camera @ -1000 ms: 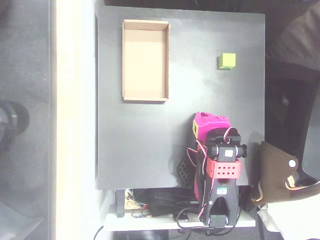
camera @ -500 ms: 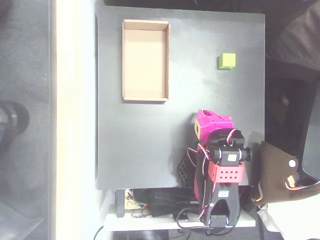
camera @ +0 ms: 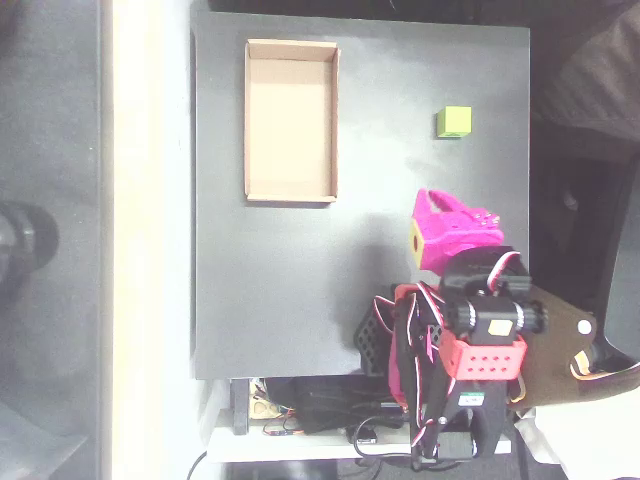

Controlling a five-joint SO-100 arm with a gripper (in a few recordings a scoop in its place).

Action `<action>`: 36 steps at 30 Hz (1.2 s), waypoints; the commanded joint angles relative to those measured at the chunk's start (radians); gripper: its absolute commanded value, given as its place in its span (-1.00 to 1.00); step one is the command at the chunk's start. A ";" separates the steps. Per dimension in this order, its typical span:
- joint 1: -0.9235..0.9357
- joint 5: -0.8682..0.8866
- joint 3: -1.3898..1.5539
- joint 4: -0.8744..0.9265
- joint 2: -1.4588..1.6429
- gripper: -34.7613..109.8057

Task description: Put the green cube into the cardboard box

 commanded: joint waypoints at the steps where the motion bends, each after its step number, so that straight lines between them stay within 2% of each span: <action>1: -0.009 0.003 -0.190 -0.002 -0.106 -0.50; 14: 0.011 0.003 -0.669 -0.003 -0.515 -0.50; 18: 0.069 0.003 -0.793 -0.003 -0.638 -0.50; 28: 0.238 0.003 -1.003 -0.005 -0.931 -0.50; 36: 0.250 0.002 -1.167 -0.005 -1.131 -0.48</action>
